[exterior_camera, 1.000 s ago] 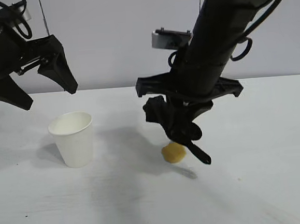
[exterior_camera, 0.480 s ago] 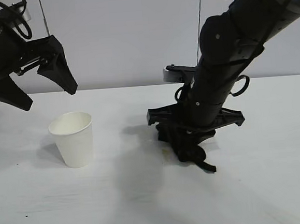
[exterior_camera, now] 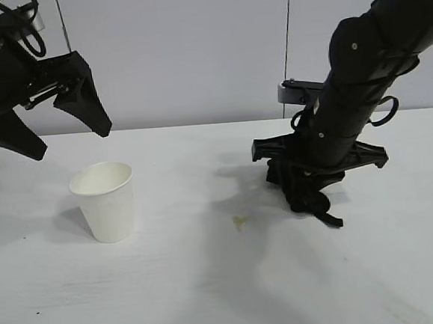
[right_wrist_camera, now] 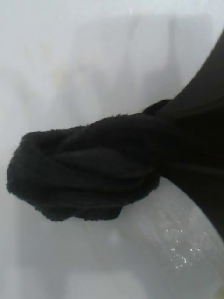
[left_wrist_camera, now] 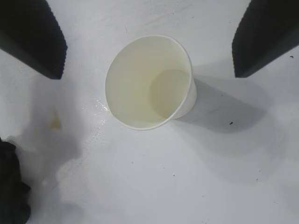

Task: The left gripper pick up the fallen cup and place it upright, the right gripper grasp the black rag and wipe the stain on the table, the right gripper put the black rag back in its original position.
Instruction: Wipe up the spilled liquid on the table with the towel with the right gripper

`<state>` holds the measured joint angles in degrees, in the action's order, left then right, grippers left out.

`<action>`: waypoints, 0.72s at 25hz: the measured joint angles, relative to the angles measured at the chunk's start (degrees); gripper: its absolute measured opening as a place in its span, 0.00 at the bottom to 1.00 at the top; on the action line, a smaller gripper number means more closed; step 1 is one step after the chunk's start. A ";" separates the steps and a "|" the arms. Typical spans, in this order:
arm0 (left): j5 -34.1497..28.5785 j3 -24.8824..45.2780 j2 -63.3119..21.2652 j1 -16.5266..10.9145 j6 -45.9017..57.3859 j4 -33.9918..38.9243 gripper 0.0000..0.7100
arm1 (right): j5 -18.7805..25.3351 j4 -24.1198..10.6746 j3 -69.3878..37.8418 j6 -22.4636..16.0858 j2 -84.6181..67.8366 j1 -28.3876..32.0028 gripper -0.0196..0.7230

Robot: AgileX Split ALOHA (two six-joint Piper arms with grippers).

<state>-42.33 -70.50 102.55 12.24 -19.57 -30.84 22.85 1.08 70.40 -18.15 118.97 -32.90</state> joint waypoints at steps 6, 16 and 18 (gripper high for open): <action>0.00 0.00 0.00 0.00 0.10 0.06 0.98 | 0.02 -0.14 0.00 -1.75 0.09 -0.24 0.18; 0.00 0.00 0.00 0.00 0.10 0.09 0.98 | 0.45 -5.85 0.29 -4.36 0.09 13.93 0.18; 0.05 0.00 0.00 0.00 0.10 0.09 0.98 | 1.98 -6.26 0.41 -4.36 -0.11 15.58 0.18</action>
<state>-42.28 -70.50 102.55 12.24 -19.46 -30.75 24.83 -5.19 70.81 -22.51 118.86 -17.32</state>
